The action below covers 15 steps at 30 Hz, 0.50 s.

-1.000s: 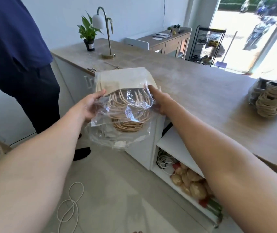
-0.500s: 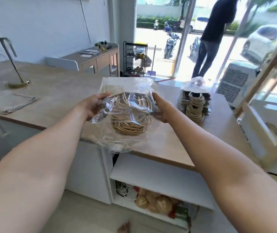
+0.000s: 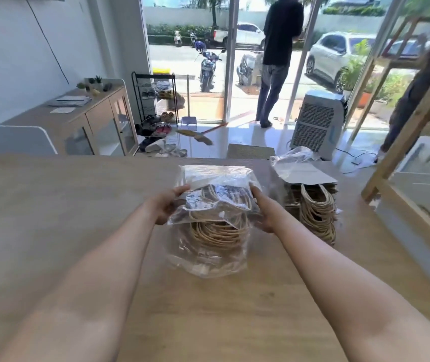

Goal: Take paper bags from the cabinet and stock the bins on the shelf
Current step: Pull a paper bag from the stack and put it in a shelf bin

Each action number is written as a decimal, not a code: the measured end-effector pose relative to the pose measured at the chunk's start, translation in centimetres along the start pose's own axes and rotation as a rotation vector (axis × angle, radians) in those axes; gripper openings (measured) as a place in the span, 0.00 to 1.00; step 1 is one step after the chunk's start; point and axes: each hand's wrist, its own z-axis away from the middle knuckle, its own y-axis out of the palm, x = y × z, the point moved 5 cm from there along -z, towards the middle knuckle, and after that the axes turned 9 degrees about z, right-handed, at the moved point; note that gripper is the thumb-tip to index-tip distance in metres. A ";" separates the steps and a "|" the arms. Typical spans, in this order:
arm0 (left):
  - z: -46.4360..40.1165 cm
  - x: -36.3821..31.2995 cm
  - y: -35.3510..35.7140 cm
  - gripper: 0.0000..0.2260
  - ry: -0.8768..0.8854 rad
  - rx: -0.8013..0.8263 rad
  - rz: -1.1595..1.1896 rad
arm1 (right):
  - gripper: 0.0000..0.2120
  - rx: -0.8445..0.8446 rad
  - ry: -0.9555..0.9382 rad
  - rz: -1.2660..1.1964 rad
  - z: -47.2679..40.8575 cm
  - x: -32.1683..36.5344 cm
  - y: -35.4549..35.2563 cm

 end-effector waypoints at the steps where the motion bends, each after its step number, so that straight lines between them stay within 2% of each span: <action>1: -0.3 0.2 0.3 0.15 -0.052 0.007 -0.020 | 0.32 0.000 0.004 0.022 -0.9 -0.2 0.1; 3: -1.4 0.6 0.2 0.12 -0.152 0.026 -0.066 | 0.50 -0.009 0.021 0.094 -4.7 -1.3 -0.4; 4: -1.8 0.8 0.1 0.13 -0.191 0.012 -0.101 | 0.52 -0.006 0.018 0.118 -6.1 -1.6 -0.6; 7: -2.6 -0.5 -0.8 0.18 -0.220 -0.072 -0.223 | 0.37 -0.011 0.044 0.226 -2.1 0.4 0.6; 9: -3.0 -2.3 -1.0 0.24 -0.181 -0.129 -0.323 | 0.32 -0.016 0.024 0.314 -1.3 1.3 0.7; 11: -2.7 -4.9 -0.5 0.31 -0.084 -0.193 -0.476 | 0.34 -0.051 -0.010 0.418 -1.1 2.5 0.6; 12: -2.4 -6.3 0.3 0.31 0.005 -0.234 -0.544 | 0.37 -0.092 -0.033 0.456 -0.5 3.4 0.3; 14: -2.9 -9.0 2.8 0.24 0.251 -0.289 -0.643 | 0.39 -0.134 -0.095 0.499 0.7 5.3 -0.6; 15: -2.9 -10.1 4.4 0.18 0.386 -0.334 -0.683 | 0.40 -0.125 -0.123 0.532 1.5 6.3 -1.3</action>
